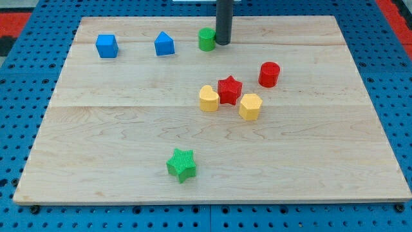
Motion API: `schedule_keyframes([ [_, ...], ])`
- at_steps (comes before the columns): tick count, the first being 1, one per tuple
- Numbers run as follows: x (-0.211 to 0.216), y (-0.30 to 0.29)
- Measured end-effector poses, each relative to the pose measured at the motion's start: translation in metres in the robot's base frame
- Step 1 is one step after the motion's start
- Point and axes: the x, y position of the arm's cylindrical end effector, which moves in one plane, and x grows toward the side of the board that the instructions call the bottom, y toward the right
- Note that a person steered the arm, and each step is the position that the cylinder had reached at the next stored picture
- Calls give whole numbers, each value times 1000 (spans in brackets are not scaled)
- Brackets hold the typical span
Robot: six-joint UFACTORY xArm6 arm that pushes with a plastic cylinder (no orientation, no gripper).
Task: Move the green star to the top right of the red circle
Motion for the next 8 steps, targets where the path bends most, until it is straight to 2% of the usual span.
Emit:
schedule_keyframes([
  [1,-21,33],
  [3,-21,-19],
  [4,-7,-18],
  [5,-5,44],
  [6,18,59],
  [8,105,-45],
])
